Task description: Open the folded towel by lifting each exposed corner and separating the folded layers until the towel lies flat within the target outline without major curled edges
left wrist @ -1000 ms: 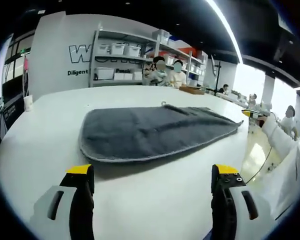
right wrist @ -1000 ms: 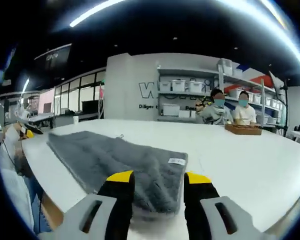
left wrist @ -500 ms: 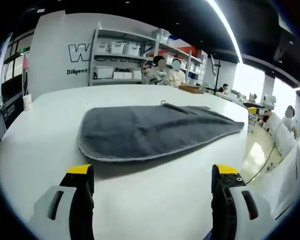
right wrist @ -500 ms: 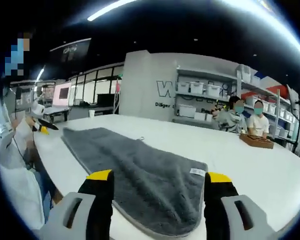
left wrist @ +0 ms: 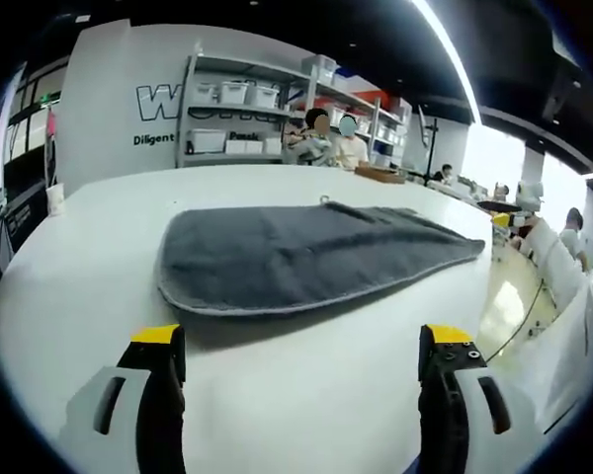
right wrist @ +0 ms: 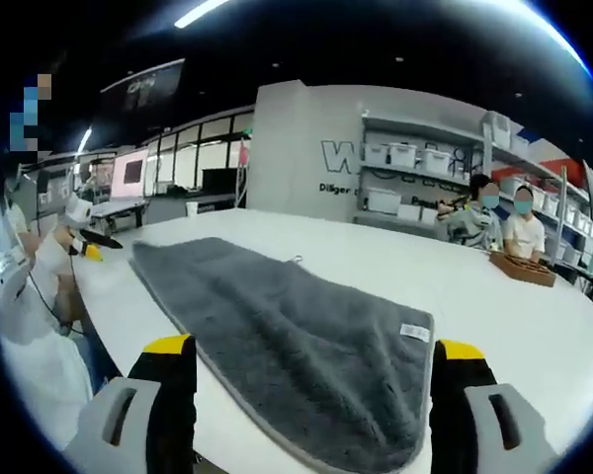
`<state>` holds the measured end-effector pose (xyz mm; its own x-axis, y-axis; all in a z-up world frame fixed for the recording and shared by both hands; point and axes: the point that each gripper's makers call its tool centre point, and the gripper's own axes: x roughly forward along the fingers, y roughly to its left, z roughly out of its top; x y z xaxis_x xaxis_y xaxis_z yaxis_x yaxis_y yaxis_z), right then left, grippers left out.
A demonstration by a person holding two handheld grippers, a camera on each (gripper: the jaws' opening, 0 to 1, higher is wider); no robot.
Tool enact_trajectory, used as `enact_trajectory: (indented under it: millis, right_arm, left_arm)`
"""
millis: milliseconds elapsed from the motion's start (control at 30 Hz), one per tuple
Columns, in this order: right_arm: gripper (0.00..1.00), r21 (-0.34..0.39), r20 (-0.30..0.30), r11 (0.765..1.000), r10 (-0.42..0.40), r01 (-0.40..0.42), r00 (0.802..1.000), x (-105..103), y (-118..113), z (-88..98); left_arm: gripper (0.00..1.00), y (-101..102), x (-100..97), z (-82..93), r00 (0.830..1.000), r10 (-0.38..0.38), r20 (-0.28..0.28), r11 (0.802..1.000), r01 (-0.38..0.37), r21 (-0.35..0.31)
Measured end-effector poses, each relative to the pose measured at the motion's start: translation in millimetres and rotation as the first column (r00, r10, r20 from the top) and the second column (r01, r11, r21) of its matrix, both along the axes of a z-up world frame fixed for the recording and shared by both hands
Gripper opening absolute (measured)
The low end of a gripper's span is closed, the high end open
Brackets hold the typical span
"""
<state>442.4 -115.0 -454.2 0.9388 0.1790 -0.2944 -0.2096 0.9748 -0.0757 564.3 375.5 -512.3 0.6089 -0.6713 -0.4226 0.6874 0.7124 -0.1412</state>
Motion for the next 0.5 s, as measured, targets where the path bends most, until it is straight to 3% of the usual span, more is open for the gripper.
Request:
enact_trajectory:
  millis: [200,400,500]
  right_arm:
    - [0.99,0.001,-0.004,1.000,-0.009,0.009,1.000,15.6,-15.1,4.2]
    - [0.99,0.021,-0.011,1.000,0.003,-0.003,1.000,47.0,-37.9,9.7]
    - [0.99,0.035,-0.069,0.999,0.023,-0.021,0.997,68.5,-53.3,0.8]
  left_arm:
    - [0.96,-1.5,1.1,-3.1,1.000,-0.002,-0.008,1.000,0.002,0.005]
    - [0.96,-1.3,2.5,-4.8,1.000,0.003,-0.014,1.000,-0.003,0.010]
    - [0.96,0.1,4.7,-4.5,1.000,0.012,-0.013,1.000,-0.012,0.015]
